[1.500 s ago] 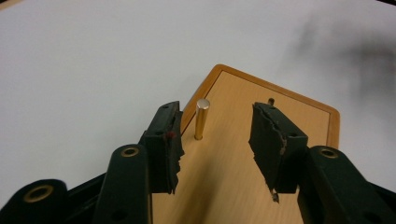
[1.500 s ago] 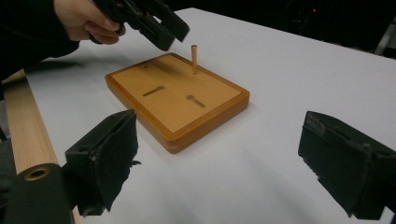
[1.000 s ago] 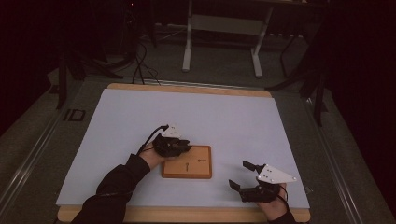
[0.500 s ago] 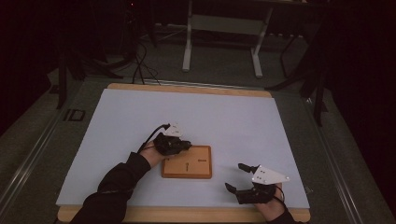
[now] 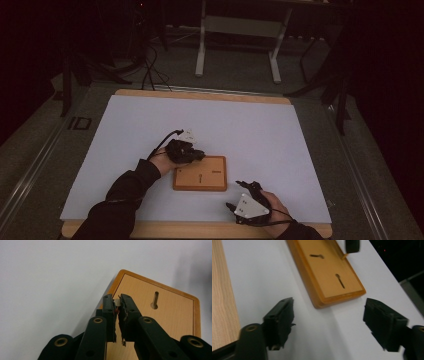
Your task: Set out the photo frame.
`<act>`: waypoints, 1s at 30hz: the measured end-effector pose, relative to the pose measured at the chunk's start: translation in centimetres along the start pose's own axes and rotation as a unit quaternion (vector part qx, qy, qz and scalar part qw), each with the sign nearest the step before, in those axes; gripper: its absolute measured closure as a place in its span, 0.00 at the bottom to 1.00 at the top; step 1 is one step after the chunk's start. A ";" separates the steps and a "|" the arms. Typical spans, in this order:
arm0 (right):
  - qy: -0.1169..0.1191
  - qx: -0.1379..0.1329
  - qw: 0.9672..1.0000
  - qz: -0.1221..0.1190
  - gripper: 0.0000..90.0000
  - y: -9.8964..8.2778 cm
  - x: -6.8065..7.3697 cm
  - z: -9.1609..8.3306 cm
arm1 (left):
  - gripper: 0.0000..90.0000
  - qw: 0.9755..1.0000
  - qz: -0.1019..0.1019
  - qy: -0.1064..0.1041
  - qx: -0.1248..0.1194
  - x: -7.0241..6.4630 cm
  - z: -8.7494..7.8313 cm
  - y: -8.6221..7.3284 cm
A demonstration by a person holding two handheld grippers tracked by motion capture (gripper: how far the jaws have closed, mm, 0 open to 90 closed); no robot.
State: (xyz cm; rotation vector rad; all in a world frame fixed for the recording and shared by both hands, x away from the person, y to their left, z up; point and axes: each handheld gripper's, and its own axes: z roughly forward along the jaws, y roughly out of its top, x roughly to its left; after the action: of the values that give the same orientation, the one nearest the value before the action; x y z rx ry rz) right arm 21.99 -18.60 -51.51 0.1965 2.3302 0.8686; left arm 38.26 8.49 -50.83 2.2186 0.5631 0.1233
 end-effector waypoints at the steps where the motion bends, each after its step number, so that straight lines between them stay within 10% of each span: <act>1: 0.000 0.000 1.000 0.000 0.30 0.0 0.0 0.0 | 0.93 1.000 0.000 0.000 0.000 0.0 0.0 0.0; 5: -0.032 0.030 0.995 -0.084 0.36 0.8 1.4 1.1 | 0.93 1.000 -0.016 -0.016 0.002 0.6 0.0 0.1; 8: -0.035 0.034 0.994 -0.099 0.37 0.9 1.6 1.3 | 0.93 1.000 -0.022 -0.020 0.002 0.8 0.1 0.2; 9: -0.057 0.045 0.985 -0.159 0.37 1.1 2.2 2.1 | 0.93 0.999 -0.029 -0.025 0.007 1.1 0.1 0.3; 13: -0.076 0.050 0.976 -0.198 0.43 1.1 2.6 2.7 | 0.93 0.999 -0.031 -0.030 0.010 1.2 0.1 0.5; 15: -0.100 0.052 0.966 -0.234 0.45 1.0 3.0 3.4 | 0.93 0.999 -0.033 -0.034 0.011 1.4 0.1 0.5; 24: -0.127 0.060 0.948 -0.286 0.49 0.8 3.4 5.2 | 0.93 0.998 -0.043 -0.045 0.008 1.8 0.2 0.4; 30: -0.165 0.062 0.928 -0.327 0.59 0.4 3.9 6.3 | 0.93 0.998 -0.040 -0.046 0.011 1.9 0.2 0.5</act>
State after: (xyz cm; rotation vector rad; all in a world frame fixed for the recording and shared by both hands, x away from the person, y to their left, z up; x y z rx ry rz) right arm 22.78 -13.54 -56.88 -0.3474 1.9315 0.3214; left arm 40.16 8.84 -50.77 2.2083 0.6034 -0.0260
